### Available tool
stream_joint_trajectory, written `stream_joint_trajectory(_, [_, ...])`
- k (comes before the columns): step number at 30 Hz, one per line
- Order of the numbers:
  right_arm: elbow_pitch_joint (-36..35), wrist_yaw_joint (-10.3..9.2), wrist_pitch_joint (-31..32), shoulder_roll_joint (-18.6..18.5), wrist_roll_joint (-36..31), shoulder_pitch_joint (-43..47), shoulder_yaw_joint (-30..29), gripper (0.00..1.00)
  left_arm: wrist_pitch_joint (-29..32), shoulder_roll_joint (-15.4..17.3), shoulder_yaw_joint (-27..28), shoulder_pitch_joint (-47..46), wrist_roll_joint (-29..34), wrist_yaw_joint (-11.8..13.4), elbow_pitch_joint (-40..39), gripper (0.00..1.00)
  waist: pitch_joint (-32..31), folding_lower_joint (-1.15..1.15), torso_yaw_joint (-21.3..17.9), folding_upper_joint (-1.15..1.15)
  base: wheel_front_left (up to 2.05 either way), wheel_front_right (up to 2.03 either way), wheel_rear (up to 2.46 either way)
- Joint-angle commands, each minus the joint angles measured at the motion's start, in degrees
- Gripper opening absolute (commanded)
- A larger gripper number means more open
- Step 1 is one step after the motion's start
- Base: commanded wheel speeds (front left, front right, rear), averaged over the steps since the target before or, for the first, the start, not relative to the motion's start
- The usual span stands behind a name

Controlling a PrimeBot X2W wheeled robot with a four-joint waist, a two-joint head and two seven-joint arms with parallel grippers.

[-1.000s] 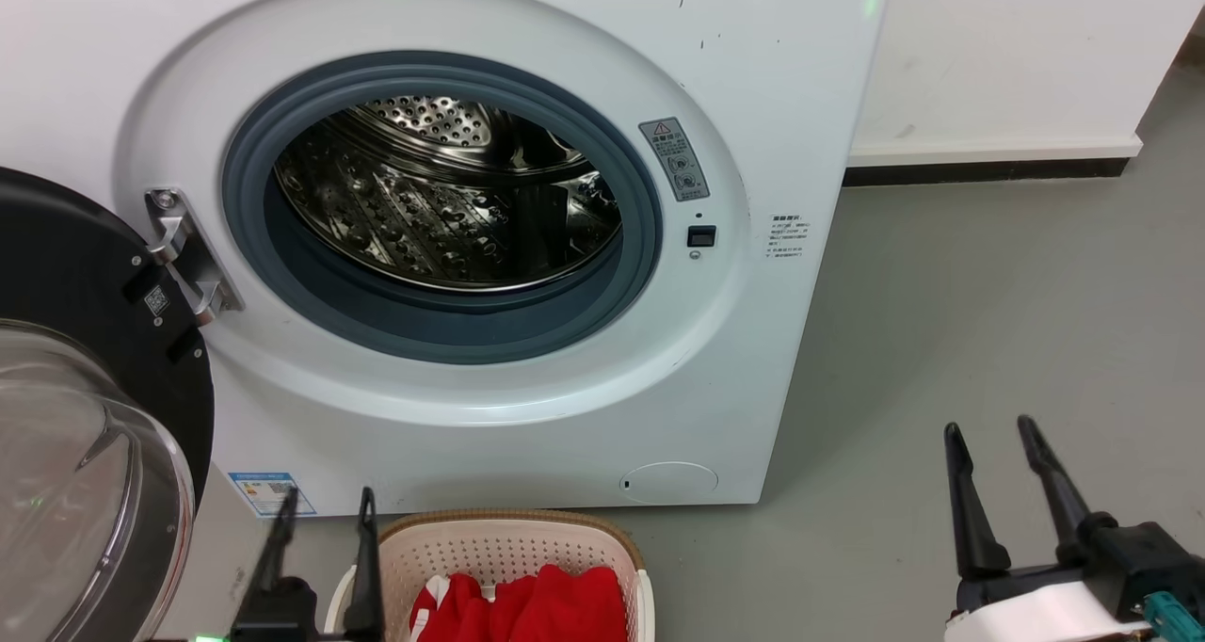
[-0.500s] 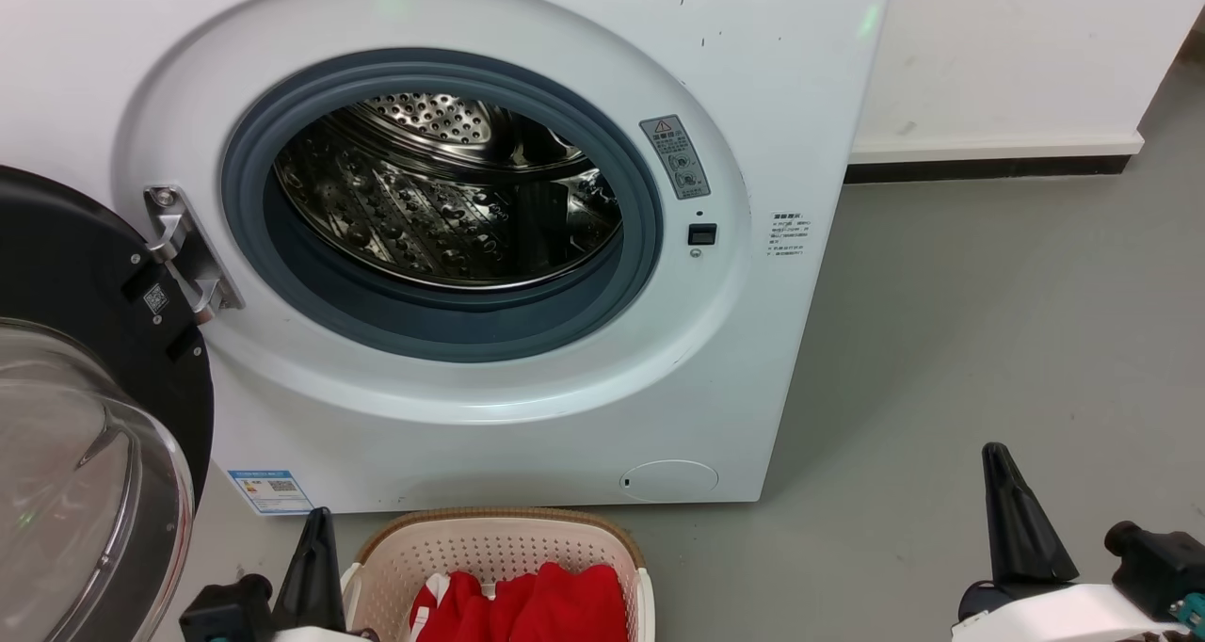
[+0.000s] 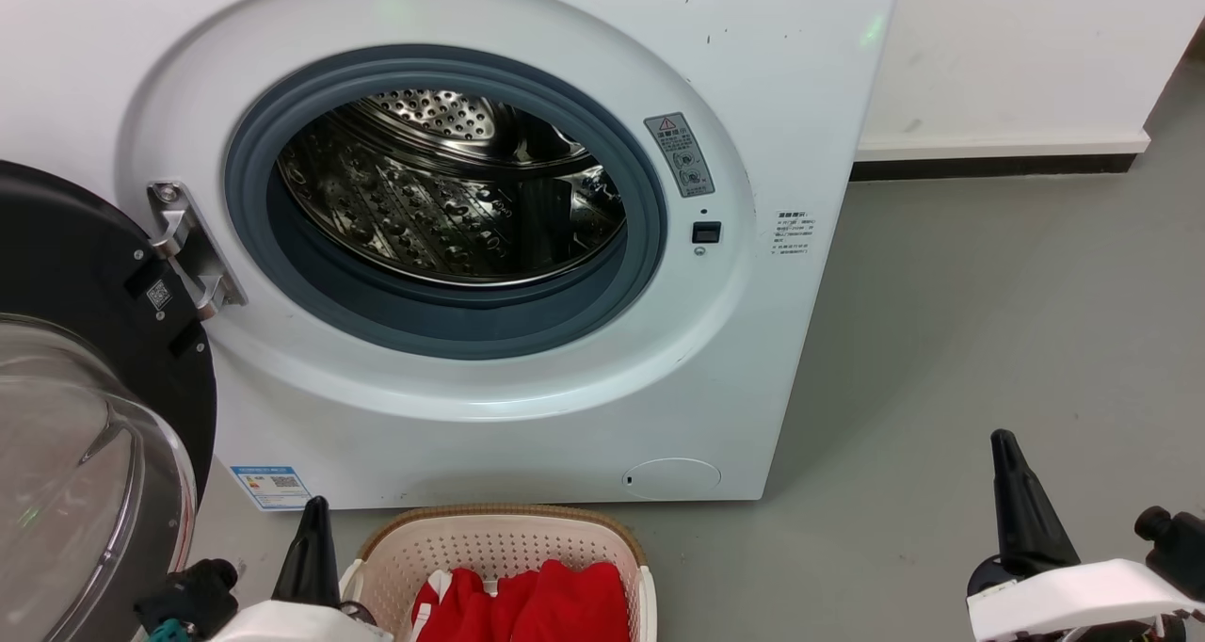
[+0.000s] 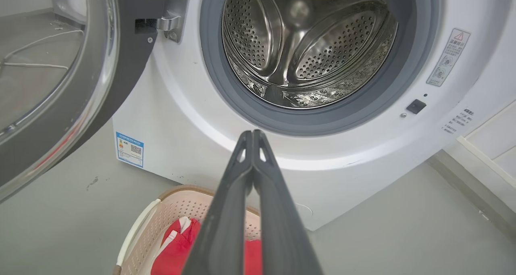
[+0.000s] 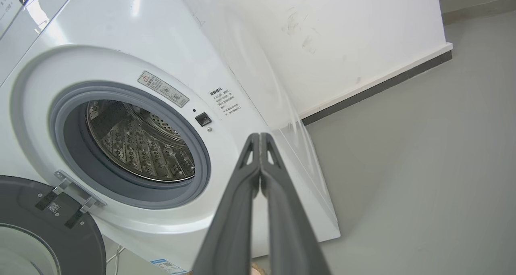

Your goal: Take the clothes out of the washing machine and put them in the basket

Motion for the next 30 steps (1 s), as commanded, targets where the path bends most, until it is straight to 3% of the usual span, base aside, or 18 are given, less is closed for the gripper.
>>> stream_joint_trajectory(1, [-0.4, 0.0, 0.5, -0.6, 2.6, -1.7, -0.1, 0.0, 0.5, 0.1, 0.5, -1.9, -2.6, -0.4, -0.4, 0.0, 0.0, -0.01, 0.0, 0.0, 0.0, 0.0, 0.0])
stream_joint_trajectory(30, [2.4, -0.01, 5.5, -1.0, 25.4, -4.6, -0.9, 0.0, 5.9, -0.8, 2.7, -5.7, -25.9, -3.5, 2.0, 0.0, 0.5, -0.01, 0.6, 0.0, 0.0, 0.0, 0.0])
